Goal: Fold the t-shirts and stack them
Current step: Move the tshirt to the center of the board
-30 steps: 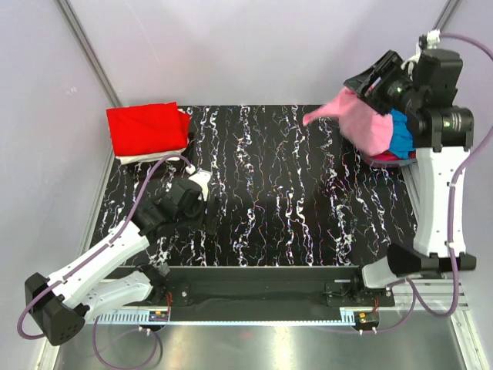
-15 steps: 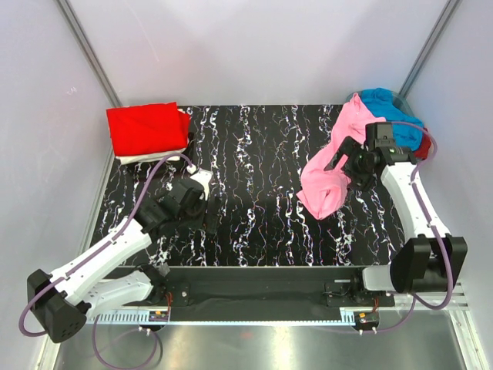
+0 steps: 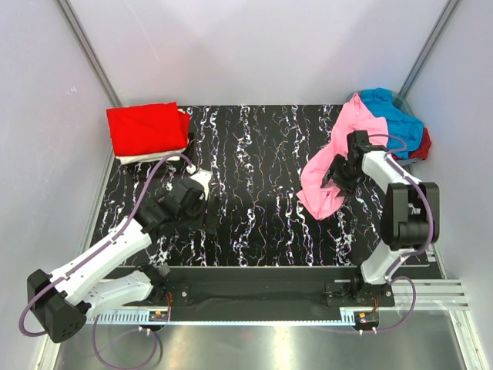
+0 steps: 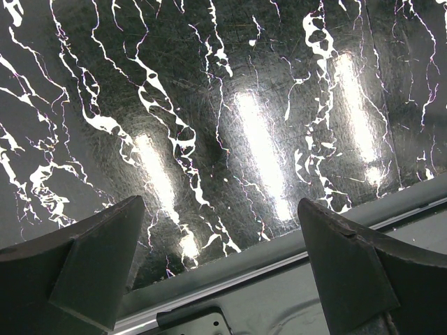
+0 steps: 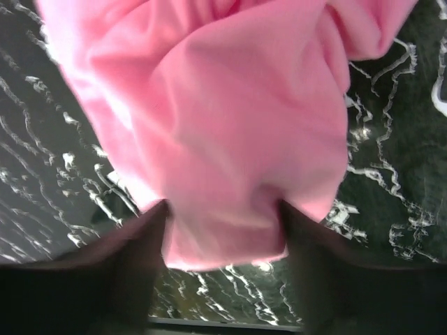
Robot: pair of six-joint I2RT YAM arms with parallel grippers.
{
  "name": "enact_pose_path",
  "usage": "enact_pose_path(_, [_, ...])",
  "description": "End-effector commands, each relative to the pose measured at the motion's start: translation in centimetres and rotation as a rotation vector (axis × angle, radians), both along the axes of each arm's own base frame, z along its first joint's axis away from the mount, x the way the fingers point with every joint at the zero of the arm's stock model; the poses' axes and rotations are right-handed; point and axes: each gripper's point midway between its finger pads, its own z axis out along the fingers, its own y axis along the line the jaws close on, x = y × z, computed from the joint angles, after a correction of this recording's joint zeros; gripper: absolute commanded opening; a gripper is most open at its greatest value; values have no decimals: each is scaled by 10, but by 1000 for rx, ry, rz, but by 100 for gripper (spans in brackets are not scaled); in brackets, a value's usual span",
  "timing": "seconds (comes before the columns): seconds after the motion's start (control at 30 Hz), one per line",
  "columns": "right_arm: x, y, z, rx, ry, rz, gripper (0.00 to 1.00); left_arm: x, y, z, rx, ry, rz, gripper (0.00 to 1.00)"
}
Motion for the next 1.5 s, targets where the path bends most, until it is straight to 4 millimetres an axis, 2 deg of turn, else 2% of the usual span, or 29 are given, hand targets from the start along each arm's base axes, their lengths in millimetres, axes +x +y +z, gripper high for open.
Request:
enact_pose_path(0.0, [27,5,2,-10,-61,35,62,10,-7,20,-39,-60,6,99])
enact_pose_path(0.03, [27,10,1,-8,-56,47,31,10,-7,20,-40,-61,6,99])
enact_pose_path(0.1, [29,18,2,6,-56,61,6,10,-7,21,-45,-63,4,99])
enact_pose_path(0.17, [29,30,9,24,-66,74,0,10,-7,21,-46,-65,4,99])
enact_pose_path(0.23, [30,60,35,67,-111,132,0,10,-7,21,-45,-65,5,99])
enact_pose_path(0.27, [41,76,62,104,-170,148,0,10,-6,22,-45,-69,5,99])
enact_pose_path(0.3, [33,108,82,156,-188,226,0,10,-6,22,-46,-70,7,99])
enact_pose_path(0.33, [35,124,102,179,-221,259,0,10,-6,22,-47,-72,10,99])
enact_pose_path(0.37, [48,144,152,212,-332,301,0,10,-6,23,-47,-74,11,99])
enact_pose_path(0.47, [38,197,231,277,-467,439,0,11,-5,25,-50,-82,16,99])
enact_pose_path(0.5, [42,207,285,313,-572,462,0,11,-4,25,-49,-87,19,99])
enact_pose_path(0.57, [42,214,335,351,-670,479,0,11,-3,25,-47,-87,22,99])
enact_pose_path(0.6, [41,214,377,375,-768,482,0,11,-3,25,-46,-87,23,99])
enact_pose_path(0.63, [40,213,394,379,-814,478,0,11,-3,26,-48,-90,25,99])
enact_pose_path(0.67, [33,209,425,395,-901,482,0,11,-3,26,-48,-91,26,99])
enact_pose_path(0.7, [35,207,425,381,-905,470,0,11,-2,25,-46,-89,28,99])
enact_pose_path(0.73, [40,204,412,350,-876,455,0,11,-2,26,-47,-92,29,99])
enact_pose_path(0.77, [36,190,424,312,-925,416,0,11,-2,26,-47,-92,29,99])
enact_pose_path(0.83, [39,178,408,260,-918,375,0,11,-1,27,-49,-96,32,99])
enact_pose_path(0.87, [39,151,371,203,-841,296,0,12,-1,28,-51,-100,33,99])
enact_pose_path(0.93, [47,125,346,223,-832,181,0,11,0,30,-56,-107,34,99])
enact_pose_path(0.97, [45,90,290,190,-725,79,1,11,0,31,-58,-111,34,99])
enact_pose_path(1.0, [49,71,268,187,-703,5,10,11,0,31,-58,-113,34,99])
enact_pose_path(1.03, [47,57,241,192,-647,-60,28,11,0,33,-63,-119,37,99])
enact_pose_path(1.07, [38,45,184,171,-524,-91,56,11,0,33,-63,-119,35,99])
enact_pose_path(1.1, [36,28,159,154,-460,-136,95,11,1,33,-63,-119,37,99])
enact_pose_path(1.17, [20,21,104,120,-297,-135,100,11,1,33,-61,-118,38,99])
enact_pose_path(1.23, [10,21,82,114,-245,-126,100,11,1,32,-57,-118,40,99])
enact_pose_path(1.47, [-5,21,104,109,-325,-93,100,16,7,18,10,-75,86,99])
